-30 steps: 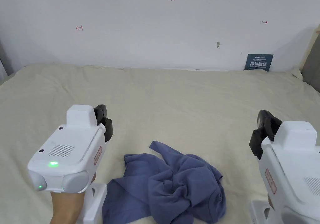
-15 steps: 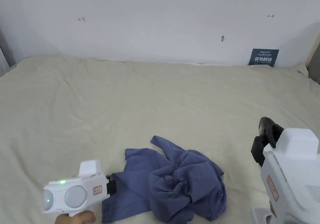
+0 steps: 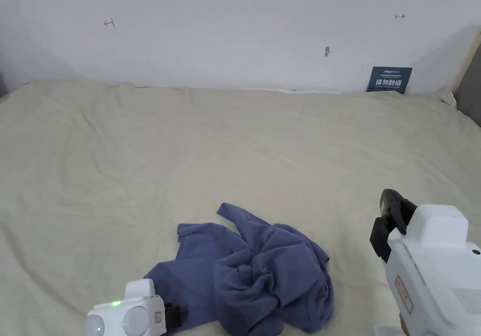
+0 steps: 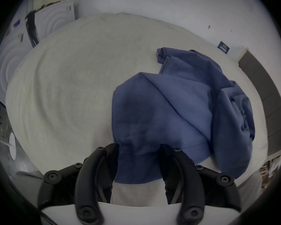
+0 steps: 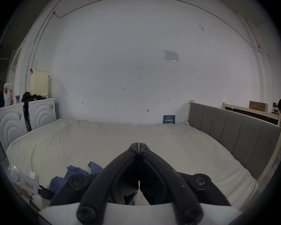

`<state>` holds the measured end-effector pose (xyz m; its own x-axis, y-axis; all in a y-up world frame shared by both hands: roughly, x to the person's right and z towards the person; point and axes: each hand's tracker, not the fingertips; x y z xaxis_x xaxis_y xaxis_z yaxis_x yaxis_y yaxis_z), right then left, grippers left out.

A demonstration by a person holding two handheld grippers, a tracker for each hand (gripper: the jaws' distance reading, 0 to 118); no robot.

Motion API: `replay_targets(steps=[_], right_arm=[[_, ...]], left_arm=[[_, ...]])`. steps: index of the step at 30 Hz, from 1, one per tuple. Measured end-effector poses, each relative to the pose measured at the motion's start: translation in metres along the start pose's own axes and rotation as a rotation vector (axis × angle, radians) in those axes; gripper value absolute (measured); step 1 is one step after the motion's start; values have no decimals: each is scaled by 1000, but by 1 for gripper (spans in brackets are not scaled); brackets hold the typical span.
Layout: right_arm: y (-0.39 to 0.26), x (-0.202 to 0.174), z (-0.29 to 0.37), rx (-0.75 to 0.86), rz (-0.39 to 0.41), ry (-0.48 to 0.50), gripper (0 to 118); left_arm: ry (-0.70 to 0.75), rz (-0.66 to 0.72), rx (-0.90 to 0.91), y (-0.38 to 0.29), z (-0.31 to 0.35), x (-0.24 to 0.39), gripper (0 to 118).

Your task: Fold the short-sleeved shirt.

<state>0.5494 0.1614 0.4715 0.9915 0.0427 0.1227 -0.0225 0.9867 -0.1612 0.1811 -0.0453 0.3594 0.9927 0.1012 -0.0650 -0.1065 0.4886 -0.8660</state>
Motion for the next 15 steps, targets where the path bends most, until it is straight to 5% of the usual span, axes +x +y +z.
replay_targets(steps=[2,3,8,11,13,14,15], right_arm=[[-3,2,-3,-13,1,-1,1],[-5,3,-6,-24,0,-2,1],[-22,11,-38,-196,-25,-17,12],[-43,19,-74,-340,-44,6,59],[-62,23,-106,-443,-65,-3,102],[-71,25,-122,-498,-78,-5,116],[-82,27,-138,-539,-88,2,118]], left_arm=[[39,-53,36,-4,8,7,39],[27,-90,44,-8,19,18,6],[-60,-54,86,3,26,8,3],[-110,-59,151,11,40,-2,3],[-159,-60,186,18,49,-9,3],[-182,-56,195,21,54,-11,3],[-191,-50,195,23,63,-9,3]])
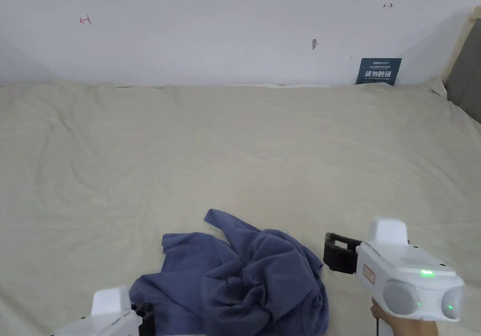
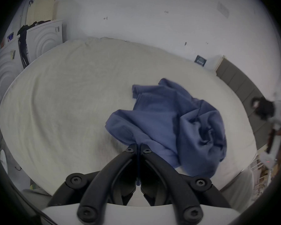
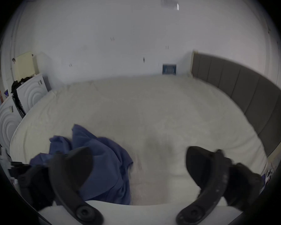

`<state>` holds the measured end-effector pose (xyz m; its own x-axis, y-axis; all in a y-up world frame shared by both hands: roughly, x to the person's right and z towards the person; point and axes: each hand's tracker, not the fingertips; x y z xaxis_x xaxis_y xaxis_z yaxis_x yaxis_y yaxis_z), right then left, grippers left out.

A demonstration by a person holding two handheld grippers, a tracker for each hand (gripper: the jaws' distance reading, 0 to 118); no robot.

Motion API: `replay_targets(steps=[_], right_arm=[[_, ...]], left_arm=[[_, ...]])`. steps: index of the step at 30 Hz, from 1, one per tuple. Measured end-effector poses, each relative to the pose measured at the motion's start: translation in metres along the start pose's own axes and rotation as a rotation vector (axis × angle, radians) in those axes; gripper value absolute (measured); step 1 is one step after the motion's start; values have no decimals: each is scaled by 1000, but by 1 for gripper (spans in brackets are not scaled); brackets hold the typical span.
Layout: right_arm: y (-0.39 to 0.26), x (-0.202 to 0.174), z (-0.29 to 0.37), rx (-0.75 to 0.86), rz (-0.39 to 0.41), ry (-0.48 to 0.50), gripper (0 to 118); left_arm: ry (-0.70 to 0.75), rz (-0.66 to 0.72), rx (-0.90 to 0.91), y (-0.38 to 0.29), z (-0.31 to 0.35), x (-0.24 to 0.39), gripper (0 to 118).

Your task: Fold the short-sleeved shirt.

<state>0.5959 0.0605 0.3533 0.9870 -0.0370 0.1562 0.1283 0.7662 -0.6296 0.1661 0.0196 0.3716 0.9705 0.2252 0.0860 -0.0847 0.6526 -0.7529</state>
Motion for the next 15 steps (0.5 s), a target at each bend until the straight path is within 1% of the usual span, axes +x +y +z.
replay_targets(steps=[1,2,4,6,8,9,11,12,14,15], right_arm=[[-1,3,-18,-27,-24,8,118],[-2,5,-35,-49,-26,12,118],[-3,6,-69,-133,-30,-12,118],[-6,6,-100,-196,-23,-7,110],[-9,1,-124,-255,12,-5,104],[-11,-4,-133,-283,39,-18,86],[-18,-10,-155,-334,95,-18,62],[-20,-16,-158,-346,113,-8,53],[-25,-27,-151,-313,117,9,45],[-26,-33,-146,-299,131,0,37]], left_arm=[[-6,5,6,3,3,-1,3],[-18,17,15,5,4,-2,3],[-22,26,13,8,3,-2,3],[-21,23,7,9,0,-2,3],[-21,22,0,9,-5,-4,3],[-23,21,-4,9,-7,-5,3],[-29,17,-10,10,-8,-6,3],[-26,13,-14,10,-9,-6,3],[-29,10,-16,11,-9,-9,3],[-31,12,-19,11,-10,-11,3]])
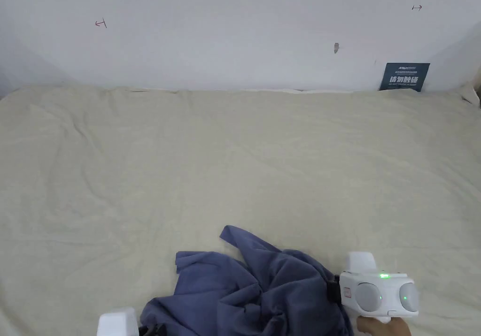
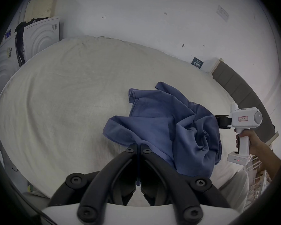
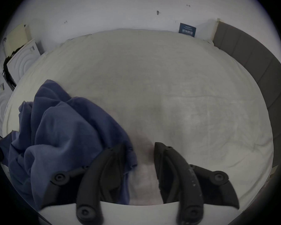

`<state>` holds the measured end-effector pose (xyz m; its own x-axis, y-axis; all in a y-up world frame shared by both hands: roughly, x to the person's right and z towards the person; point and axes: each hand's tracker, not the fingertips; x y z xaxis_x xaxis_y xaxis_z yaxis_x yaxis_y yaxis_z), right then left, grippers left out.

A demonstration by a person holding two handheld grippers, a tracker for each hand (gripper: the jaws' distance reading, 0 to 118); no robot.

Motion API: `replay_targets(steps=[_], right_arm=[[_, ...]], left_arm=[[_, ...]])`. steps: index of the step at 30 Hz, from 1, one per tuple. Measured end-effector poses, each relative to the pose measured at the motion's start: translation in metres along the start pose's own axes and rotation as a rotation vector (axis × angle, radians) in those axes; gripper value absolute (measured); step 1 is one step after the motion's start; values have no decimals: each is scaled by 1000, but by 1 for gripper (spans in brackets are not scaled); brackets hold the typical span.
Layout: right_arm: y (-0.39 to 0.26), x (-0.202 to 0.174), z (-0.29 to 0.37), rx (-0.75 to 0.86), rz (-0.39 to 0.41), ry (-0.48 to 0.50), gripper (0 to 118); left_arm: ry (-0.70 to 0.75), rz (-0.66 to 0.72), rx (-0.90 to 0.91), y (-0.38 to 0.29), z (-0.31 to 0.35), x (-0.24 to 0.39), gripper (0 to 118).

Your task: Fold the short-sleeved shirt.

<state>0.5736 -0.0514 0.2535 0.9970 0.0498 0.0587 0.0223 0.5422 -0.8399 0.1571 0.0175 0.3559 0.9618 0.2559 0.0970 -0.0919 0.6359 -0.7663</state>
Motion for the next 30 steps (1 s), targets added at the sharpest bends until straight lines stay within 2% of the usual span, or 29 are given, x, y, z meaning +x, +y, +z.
replay_targets(steps=[3,6,9,12,17,20,23,26,30], right_arm=[[-3,-16,15,2,13,27,12],[-4,-27,18,-12,42,44,5],[-1,-21,23,-3,67,31,3],[0,-7,50,89,-9,46,3],[23,15,120,284,77,-5,3],[43,20,178,439,168,-103,3],[65,32,214,544,203,-143,3],[94,45,245,620,199,-173,3],[140,64,276,692,149,-197,3]], left_arm=[[-6,7,-6,-1,-1,0,3],[-8,12,-4,-2,2,5,3],[-16,21,2,-3,2,3,3],[-38,38,23,0,9,1,3],[-84,106,132,31,30,0,3],[-98,135,207,68,45,-6,3],[-68,115,294,115,66,-13,3],[-34,84,381,168,85,-17,3],[7,81,451,242,109,-22,3]])
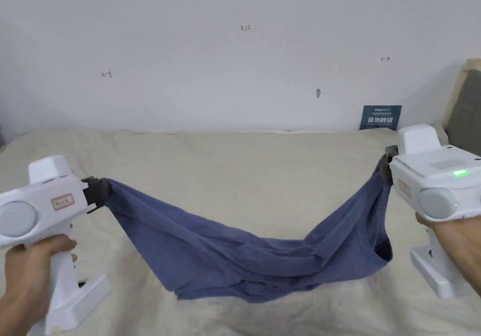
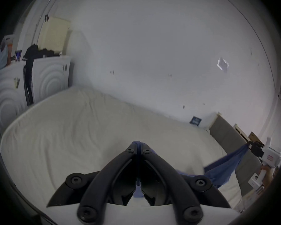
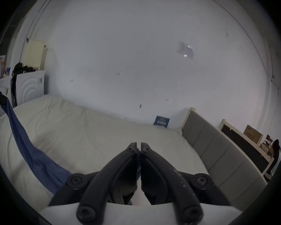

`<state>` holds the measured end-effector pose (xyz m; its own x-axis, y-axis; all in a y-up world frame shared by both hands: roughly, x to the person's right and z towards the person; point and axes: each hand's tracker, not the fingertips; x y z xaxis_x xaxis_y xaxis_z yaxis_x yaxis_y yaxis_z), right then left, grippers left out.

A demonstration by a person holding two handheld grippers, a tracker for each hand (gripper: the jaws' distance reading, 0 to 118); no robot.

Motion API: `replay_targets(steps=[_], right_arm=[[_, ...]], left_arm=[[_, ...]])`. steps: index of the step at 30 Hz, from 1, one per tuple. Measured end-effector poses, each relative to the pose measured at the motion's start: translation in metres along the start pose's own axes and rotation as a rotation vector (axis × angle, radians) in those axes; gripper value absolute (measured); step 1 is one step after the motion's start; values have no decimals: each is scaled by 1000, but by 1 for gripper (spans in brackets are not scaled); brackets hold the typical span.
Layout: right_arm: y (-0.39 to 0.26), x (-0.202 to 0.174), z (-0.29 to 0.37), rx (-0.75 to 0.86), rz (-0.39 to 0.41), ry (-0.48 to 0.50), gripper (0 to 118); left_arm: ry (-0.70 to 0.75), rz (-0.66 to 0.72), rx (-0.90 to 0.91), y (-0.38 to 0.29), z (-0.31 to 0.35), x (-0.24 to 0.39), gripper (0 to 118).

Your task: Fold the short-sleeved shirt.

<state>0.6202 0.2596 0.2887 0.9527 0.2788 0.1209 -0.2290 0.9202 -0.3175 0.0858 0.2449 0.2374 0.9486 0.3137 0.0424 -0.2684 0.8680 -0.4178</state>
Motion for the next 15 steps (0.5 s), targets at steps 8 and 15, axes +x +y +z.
replay_targets(steps=[8,15], right_arm=[[79,45,-27,114,-67,-92,3],[95,57,-48,153,-178,-86,3]], left_arm=[[106,-116,129,115,-21,21,3],[192,-143,207,155,-51,9,3]])
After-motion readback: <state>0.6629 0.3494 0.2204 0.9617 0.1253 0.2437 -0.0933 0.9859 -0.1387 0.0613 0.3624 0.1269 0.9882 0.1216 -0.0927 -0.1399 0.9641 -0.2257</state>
